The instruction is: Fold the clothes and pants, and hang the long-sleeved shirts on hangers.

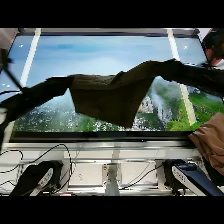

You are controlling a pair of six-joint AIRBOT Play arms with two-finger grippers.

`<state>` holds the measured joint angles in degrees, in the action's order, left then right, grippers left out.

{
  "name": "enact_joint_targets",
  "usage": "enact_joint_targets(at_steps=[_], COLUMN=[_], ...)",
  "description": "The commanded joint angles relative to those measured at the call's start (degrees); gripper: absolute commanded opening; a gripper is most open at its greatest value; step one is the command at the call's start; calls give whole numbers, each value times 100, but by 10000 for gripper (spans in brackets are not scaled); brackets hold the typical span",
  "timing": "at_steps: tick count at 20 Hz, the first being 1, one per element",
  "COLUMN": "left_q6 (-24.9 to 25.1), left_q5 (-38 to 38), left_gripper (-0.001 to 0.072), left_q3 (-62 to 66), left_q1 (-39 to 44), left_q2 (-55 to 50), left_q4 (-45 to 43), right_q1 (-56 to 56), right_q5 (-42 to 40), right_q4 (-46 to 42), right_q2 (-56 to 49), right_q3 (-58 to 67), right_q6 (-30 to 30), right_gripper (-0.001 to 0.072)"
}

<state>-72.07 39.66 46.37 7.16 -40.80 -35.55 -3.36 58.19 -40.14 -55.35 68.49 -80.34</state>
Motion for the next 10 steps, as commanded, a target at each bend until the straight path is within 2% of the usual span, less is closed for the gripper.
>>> enact_joint_targets(at_steps=[1, 3, 5, 8, 10], left_q6=[-98, -98, -98, -96, -94], left_q5=[-1185, -1987, -2387, -2426, -2330], left_gripper=[46, 46, 46, 46, 46], left_q3=[-330, -323, -286, -166, -166], left_q1=[2, 2, 0, 2, 0], left_q2=[-1255, -2028, -2586, -3126, -3233], left_q4=[-4, 361, 654, 649, 584], right_q1=[-107, -188, -304, -514, -627], right_q5=[-632, -1158, -1637, -2044, -1971], right_q4=[-55, -48, -37, -109, -293], right_q2=[-1303, -1810, -2127, -2356, -2441], right_q3=[-4, -4, -4, -4, -4], right_q6=[-13, -13, -13, 33, 26], right_gripper=[22, 22, 22, 22, 22])
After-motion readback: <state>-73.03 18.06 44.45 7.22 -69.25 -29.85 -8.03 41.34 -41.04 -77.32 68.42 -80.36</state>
